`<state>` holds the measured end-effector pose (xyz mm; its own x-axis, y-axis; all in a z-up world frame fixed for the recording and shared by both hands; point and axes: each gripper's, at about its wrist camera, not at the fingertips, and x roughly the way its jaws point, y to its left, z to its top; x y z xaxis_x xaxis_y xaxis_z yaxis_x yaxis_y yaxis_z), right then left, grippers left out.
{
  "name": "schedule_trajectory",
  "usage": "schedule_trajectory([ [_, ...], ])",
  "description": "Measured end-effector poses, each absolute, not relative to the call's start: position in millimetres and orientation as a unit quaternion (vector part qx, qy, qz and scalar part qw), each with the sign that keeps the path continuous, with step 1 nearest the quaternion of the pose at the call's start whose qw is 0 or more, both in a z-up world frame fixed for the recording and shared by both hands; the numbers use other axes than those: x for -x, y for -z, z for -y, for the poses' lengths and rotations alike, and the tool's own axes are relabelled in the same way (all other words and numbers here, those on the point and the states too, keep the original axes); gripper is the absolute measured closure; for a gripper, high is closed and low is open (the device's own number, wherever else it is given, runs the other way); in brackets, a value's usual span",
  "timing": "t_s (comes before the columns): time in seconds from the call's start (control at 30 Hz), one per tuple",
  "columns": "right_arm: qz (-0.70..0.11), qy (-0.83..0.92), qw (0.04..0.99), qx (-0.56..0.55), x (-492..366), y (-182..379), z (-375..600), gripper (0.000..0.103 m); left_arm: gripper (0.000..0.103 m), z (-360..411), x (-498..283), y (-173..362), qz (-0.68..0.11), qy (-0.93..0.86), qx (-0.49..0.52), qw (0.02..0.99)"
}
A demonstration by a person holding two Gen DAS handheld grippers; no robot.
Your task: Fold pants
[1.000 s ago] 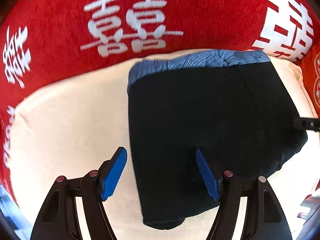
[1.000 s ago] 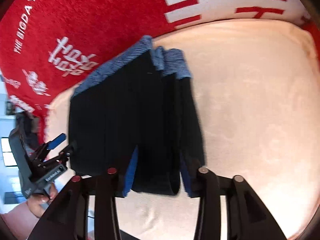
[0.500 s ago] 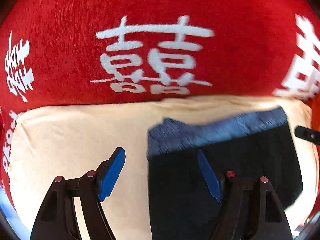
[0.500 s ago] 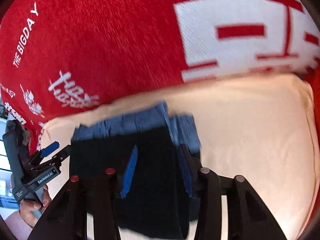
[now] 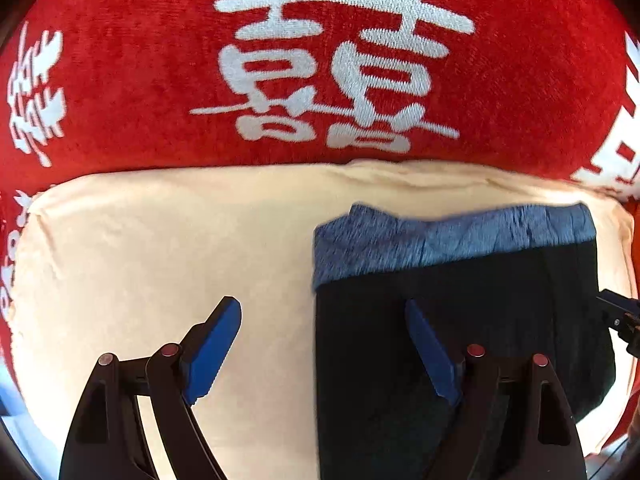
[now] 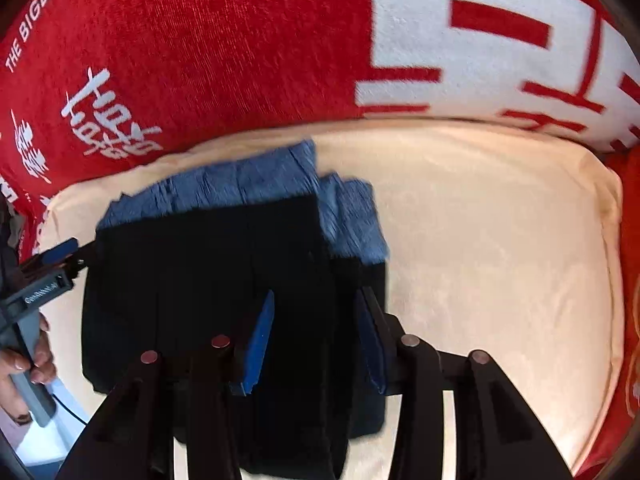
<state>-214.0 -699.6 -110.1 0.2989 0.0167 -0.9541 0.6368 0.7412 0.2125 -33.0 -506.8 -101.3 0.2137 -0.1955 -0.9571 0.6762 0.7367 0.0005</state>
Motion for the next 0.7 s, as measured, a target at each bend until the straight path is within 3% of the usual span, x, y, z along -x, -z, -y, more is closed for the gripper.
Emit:
schedule_trajectory([
  [0.33, -0.533, 0.22, 0.731, -0.364, 274, 105, 672, 0.046, 0.018, 458, 63, 118, -0.603, 0.305, -0.197, 0.71],
  [0.7, -0.525, 0.225, 0.719, -0.395, 286, 103, 665, 0.04, 0.018, 460, 71, 110, -0.606, 0.293, -0.192, 0.714],
])
